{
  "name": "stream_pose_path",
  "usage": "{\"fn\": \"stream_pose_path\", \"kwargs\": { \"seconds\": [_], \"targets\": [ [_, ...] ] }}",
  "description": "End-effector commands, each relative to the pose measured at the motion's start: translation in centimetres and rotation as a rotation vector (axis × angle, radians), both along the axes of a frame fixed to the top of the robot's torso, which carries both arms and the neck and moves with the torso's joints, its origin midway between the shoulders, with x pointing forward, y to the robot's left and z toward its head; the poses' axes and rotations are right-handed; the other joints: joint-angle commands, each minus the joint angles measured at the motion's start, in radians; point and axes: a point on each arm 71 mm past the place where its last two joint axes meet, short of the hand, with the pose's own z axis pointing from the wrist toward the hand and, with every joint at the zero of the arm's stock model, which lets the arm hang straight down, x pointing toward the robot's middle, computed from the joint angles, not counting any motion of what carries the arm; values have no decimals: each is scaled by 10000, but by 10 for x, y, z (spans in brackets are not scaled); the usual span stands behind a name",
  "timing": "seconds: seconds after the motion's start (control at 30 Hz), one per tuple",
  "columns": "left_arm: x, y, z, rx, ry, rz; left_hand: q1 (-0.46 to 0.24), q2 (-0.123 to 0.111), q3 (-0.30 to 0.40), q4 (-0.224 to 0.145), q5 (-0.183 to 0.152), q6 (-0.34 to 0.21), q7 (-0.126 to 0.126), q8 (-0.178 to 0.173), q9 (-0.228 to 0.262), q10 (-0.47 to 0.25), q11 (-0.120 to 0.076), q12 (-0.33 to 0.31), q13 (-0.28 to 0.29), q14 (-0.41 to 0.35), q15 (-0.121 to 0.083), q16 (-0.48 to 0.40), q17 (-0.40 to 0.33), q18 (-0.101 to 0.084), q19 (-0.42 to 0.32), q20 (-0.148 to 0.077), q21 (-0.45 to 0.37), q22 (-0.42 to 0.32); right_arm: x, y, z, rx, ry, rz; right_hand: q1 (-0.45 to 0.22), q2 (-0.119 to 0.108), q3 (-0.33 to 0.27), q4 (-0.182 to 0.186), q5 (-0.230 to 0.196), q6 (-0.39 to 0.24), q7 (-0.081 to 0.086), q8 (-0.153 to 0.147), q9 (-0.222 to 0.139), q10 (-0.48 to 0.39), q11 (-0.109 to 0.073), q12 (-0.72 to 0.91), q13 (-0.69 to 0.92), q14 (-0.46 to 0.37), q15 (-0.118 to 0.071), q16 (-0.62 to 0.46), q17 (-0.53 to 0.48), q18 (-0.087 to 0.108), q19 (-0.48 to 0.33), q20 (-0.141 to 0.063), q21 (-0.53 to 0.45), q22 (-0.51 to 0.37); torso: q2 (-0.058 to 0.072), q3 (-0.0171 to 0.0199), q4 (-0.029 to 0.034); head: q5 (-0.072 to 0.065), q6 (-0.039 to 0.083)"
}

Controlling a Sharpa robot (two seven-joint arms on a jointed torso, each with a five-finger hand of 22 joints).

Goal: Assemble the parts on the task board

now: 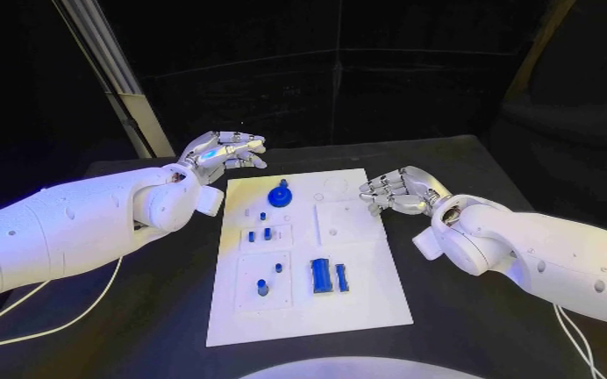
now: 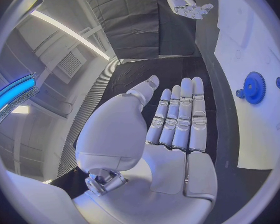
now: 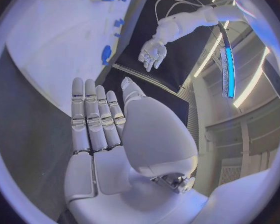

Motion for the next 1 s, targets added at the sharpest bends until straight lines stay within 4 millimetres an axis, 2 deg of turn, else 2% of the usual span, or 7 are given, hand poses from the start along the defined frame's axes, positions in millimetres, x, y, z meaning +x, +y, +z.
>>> {"fn": "stream_pose_path", "kwargs": {
  "seconds": [0.03,0.33,0.67,0.7,0.8,0.83,1.0],
  "targets": [
    [6,6,0,-629,-429,1122,25,103,-179,55,27,-14,27,-167,-15,161,62,-557,3,43,182,-1217,-526,120,-482,268,-735,-644,21,-3,5,2795,-559,-692,33,46,-20,-329,-203,-99,-4,-53,-274,113,105,-352,-884,-8,75,-768,-509,96,139,279,-873,-632,-202,-64,-78,37,409],
    [16,3,-21,-614,-439,2181,107,294,-973,161,31,-321,-240,-1057,-16,-95,592,-2237,7,-378,810,-3830,-1517,113,-1882,914,-2061,-1993,61,4,-14,4108,-549,-1861,-887,316,-521,-1197,-450,-856,240,-76,-1161,-680,505,-858,-2717,-589,621,-2414,-1462,77,-76,718,-2974,-2041,-335,-33,-29,25,1186],
    [21,-8,-30,-530,-577,2477,155,572,-1572,174,50,-296,-222,-1518,-4,-310,614,-3106,14,-506,945,-4841,-1547,22,-2946,959,-2069,-2713,71,20,-21,4692,-386,-1535,-1305,678,-721,-1646,-451,-853,172,-76,-1447,-621,501,-855,-2990,-501,644,-2395,-1457,136,-37,819,-3707,-2538,-332,28,-6,172,1473],
    [19,-9,-33,-404,-234,2064,-3695,747,-1972,446,-315,-3020,-756,-2216,-660,-3042,-4,-3441,-613,-3160,385,-5271,-2228,-505,-4826,89,-2708,-3435,70,17,-24,3980,-313,-1914,-5301,189,16,-1931,-952,-3469,-522,-693,-2156,-3518,-70,-1503,-3617,-3655,176,-3045,-2089,-516,-2775,-6,-4140,-3456,-333,-2,-10,128,1432],
    [17,-11,-33,-367,-232,2092,-4421,747,-2069,446,-328,-3520,-834,-2216,-660,-3529,-115,-3523,-613,-3624,275,-5383,-2228,-504,-5166,-79,-2708,-3578,69,18,-23,3988,-349,-1958,-6067,189,16,-1931,-1050,-3825,-602,-693,-2156,-4007,-194,-1503,-3617,-4069,61,-3045,-2089,-516,-3180,-147,-4260,-3456,-350,-11,54,126,1419],
    [16,-11,-33,-342,-231,2111,-4738,747,-2097,446,-1048,-3738,-871,-2216,-660,-3746,-166,-3553,-613,-3835,226,-5419,-2228,-547,-5317,-146,-2708,-3637,69,19,-21,3994,-372,-1988,-6395,189,16,-1931,-1092,-4030,-650,-693,-2156,-4238,-239,-1503,-3617,-4317,23,-3045,-2089,-516,-3400,-213,-4299,-3456,-362,-17,95,124,1410],
    [8,-19,-32,-132,-247,2277,-6151,747,-2261,446,-1048,-4732,-1065,-2216,-660,-4734,-390,-4280,-613,-4797,18,-5586,-2228,-693,-6007,-467,-2708,-3903,62,23,-12,4033,-553,-2245,-7878,189,16,-1931,-1280,-4975,-896,-693,-2156,-5300,-452,-1503,-3617,-5449,-155,-3045,-2089,-674,-4397,-513,-4470,-3456,-457,-67,439,108,1337]
  ]
}}
